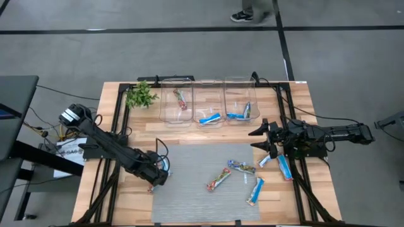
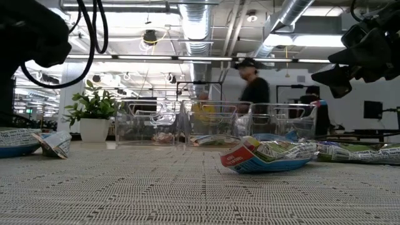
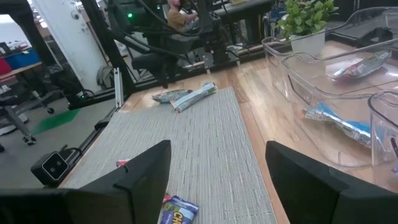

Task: Pick and place Granola Bars by type
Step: Put the red granola bar into the left transparent bin

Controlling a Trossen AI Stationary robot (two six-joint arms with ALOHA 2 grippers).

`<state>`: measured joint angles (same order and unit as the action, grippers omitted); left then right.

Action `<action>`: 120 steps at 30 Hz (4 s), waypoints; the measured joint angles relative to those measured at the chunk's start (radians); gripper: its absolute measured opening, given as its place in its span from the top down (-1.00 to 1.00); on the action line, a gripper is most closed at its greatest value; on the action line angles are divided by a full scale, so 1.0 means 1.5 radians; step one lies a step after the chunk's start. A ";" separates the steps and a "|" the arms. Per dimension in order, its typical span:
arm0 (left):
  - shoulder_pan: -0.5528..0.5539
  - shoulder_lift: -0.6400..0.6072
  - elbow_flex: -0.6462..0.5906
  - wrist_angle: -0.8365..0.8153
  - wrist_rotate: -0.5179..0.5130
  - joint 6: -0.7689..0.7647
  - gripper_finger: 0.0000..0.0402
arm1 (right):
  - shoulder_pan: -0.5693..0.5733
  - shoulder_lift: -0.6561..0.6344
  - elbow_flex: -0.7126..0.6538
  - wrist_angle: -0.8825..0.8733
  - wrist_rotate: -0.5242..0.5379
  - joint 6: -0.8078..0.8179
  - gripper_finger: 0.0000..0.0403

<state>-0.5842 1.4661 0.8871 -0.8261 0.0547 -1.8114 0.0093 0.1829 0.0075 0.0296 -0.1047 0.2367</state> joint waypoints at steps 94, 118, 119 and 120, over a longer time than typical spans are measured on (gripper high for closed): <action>0.207 -0.028 -0.132 0.977 -0.092 0.330 0.76 | 0.000 0.000 0.000 0.000 0.000 0.000 -0.27; 0.732 -0.028 -0.132 0.979 -0.176 0.466 0.76 | 0.000 0.000 0.000 0.000 0.000 0.000 -0.27; 0.735 -0.028 -0.132 0.979 -0.169 0.470 0.76 | 0.000 0.000 0.000 0.000 0.000 0.000 -0.27; 0.738 -0.028 -0.132 0.977 -0.165 0.479 0.76 | 0.000 0.000 0.000 0.000 0.000 0.000 -0.27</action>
<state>0.5234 1.4239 0.6895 0.6392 -0.1935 -1.0932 0.0092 0.1829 0.0076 0.0296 -0.1047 0.2367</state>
